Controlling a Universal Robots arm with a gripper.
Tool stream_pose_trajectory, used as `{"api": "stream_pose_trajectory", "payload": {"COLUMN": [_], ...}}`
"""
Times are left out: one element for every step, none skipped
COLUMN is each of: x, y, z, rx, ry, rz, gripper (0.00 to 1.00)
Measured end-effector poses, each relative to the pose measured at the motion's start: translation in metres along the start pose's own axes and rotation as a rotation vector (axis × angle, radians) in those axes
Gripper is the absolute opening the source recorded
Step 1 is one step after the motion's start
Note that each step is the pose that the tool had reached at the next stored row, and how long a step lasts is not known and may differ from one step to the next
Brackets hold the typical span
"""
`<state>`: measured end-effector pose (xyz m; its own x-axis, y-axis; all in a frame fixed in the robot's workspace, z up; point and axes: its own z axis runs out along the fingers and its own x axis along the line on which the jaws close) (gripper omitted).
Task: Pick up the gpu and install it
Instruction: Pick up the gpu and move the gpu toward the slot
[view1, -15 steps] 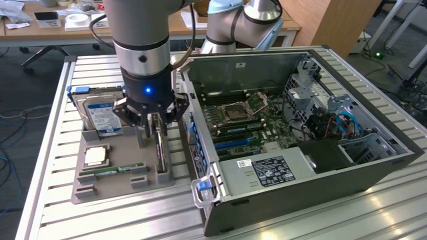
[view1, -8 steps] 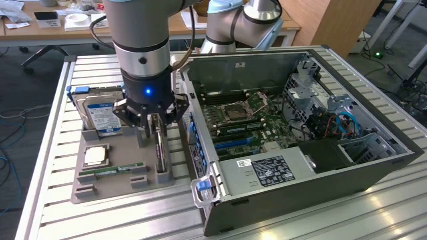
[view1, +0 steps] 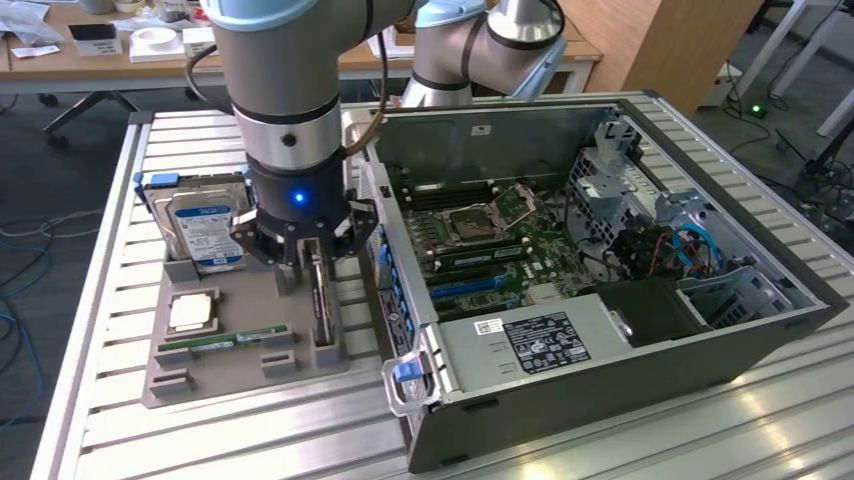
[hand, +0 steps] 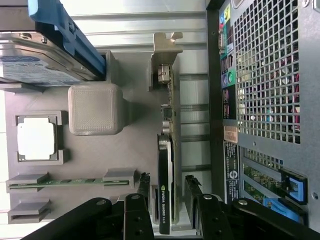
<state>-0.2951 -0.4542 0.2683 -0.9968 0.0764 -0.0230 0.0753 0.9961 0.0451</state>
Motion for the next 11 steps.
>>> {"api": "stream_pose_trajectory", "payload": {"x": [-0.0007,-0.0013,-0.0017,-0.0018,-0.0018,-0.0018,-0.0017,-0.0016,-0.0015,-0.0015,-0.0014], "y": [0.0000,0.0001,0.0001,0.0001,0.0001,0.0002,0.0007,0.0012,0.0017,0.0022,0.0027], "z": [0.0001,0.0003,0.0006,0.0010,0.0016,0.0024,0.0058,0.0070,0.0078,0.0087,0.0097], "rx": [0.0000,0.0000,-0.0001,-0.0001,-0.0001,0.0000,0.0001,0.0001,0.0002,0.0001,0.0001], "ry": [0.0000,0.0000,0.0000,-0.0001,-0.0001,0.0000,-0.0001,0.0000,0.0000,-0.0001,-0.0001], "rz": [0.000,0.000,0.000,0.000,0.000,0.000,0.001,0.002,0.002,0.002,0.002], "gripper": [0.42,0.42,0.42,0.42,0.42,0.42,0.42,0.42,0.42,0.42,0.42]}}
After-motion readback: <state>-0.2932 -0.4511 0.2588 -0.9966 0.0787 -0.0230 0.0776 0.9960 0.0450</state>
